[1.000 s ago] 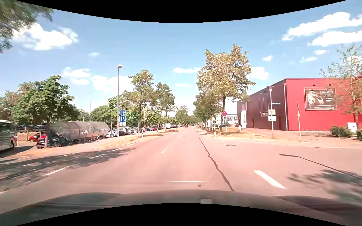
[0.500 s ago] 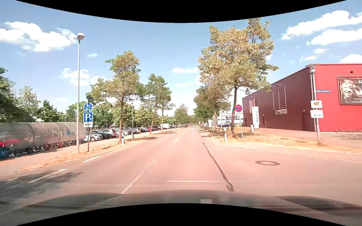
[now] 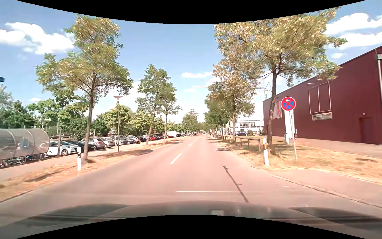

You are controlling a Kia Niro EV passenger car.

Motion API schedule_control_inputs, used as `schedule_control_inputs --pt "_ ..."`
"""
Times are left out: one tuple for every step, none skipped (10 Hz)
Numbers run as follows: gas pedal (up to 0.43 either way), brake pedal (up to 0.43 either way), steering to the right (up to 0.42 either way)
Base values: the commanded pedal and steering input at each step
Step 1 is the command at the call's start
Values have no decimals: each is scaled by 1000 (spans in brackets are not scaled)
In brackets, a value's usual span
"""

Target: Follow the waypoints while adhering to traffic rules and regulations

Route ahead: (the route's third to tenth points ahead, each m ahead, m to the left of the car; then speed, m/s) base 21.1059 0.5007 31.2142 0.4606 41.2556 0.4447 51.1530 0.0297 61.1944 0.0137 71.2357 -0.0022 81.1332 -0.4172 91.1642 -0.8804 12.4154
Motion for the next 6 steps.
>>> schedule_control_inputs --pt "138 0 1" --pt "150 0 1" --pt "150 0 1" --pt "150 0 1" --pt "157 0 1" --pt "157 0 1"
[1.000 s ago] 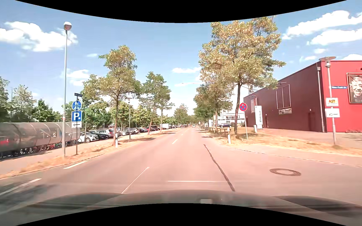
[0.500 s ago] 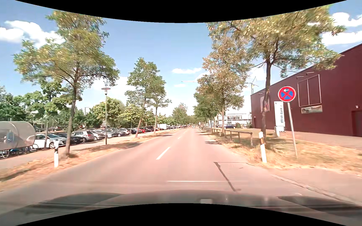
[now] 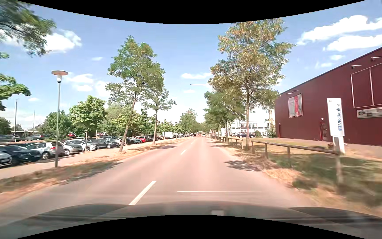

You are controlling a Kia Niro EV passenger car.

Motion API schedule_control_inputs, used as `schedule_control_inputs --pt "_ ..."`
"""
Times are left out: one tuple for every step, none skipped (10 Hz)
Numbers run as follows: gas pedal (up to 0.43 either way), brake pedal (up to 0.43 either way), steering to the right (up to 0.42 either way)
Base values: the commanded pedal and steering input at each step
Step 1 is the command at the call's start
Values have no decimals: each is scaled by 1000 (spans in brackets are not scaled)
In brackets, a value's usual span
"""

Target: Follow the waypoints while adhering to traffic rules and regulations

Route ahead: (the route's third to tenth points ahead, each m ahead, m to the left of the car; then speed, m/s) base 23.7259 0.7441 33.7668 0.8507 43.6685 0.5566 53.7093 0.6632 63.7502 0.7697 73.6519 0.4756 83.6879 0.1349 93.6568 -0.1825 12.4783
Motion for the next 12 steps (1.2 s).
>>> schedule_control_inputs --pt "157 0 -2" --pt "157 0 -3" --pt "169 0 -2" --pt "169 0 -1" --pt "169 0 -1" --pt "169 0 -1" --pt "169 0 -1" --pt "169 0 -1" --pt "169 0 -1" --pt "169 0 -1" --pt "169 0 -1" --pt "177 0 -1"
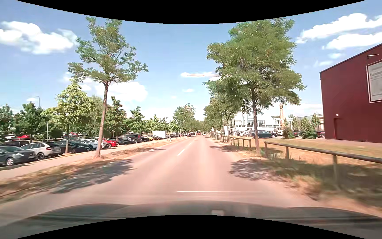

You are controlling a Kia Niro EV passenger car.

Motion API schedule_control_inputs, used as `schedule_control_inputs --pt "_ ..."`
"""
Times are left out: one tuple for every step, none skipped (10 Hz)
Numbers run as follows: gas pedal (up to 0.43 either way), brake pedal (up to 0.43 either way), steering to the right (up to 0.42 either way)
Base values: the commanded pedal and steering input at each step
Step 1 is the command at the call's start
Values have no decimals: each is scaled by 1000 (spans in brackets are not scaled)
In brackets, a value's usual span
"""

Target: Follow the waypoints while adhering to traffic rules and regulations

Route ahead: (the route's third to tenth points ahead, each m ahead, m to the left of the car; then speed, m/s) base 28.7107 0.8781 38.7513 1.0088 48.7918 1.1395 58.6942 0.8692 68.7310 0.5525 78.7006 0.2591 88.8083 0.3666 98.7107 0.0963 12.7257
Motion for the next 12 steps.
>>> schedule_control_inputs --pt "189 0 -1" --pt "189 0 -1" --pt "189 0 -1" --pt "189 0 -1" --pt "189 0 -1" --pt "189 0 -1" --pt "189 0 -1" --pt "189 0 -1" --pt "189 0 -1" --pt "189 0 -1" --pt "189 0 -1" --pt "189 0 -1"
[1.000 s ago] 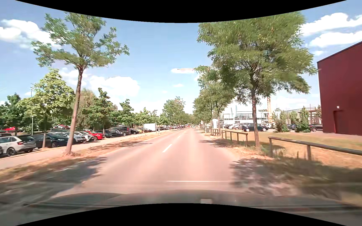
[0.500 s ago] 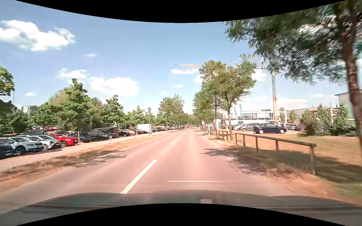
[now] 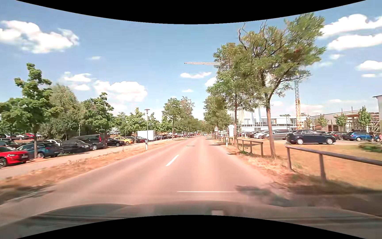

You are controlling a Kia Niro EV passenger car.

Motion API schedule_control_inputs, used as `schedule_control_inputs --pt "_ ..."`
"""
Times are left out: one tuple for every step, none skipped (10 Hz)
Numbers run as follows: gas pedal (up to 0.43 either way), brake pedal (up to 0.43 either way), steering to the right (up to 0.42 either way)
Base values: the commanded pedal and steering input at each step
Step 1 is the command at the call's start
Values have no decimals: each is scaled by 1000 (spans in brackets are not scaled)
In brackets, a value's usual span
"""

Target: Follow the waypoints while adhering to traffic rules and regulations

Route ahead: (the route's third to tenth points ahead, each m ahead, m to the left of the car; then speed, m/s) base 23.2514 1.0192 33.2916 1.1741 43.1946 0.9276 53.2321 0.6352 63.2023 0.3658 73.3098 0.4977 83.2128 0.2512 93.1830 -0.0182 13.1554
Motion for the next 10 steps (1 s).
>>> schedule_control_inputs --pt "189 0 -1" --pt "189 0 -1" --pt "189 0 -1" --pt "189 0 -1" --pt "189 0 -3" --pt "189 0 -3" --pt "189 0 -2" --pt "189 0 -3" --pt "189 0 -3" --pt "189 0 -2"
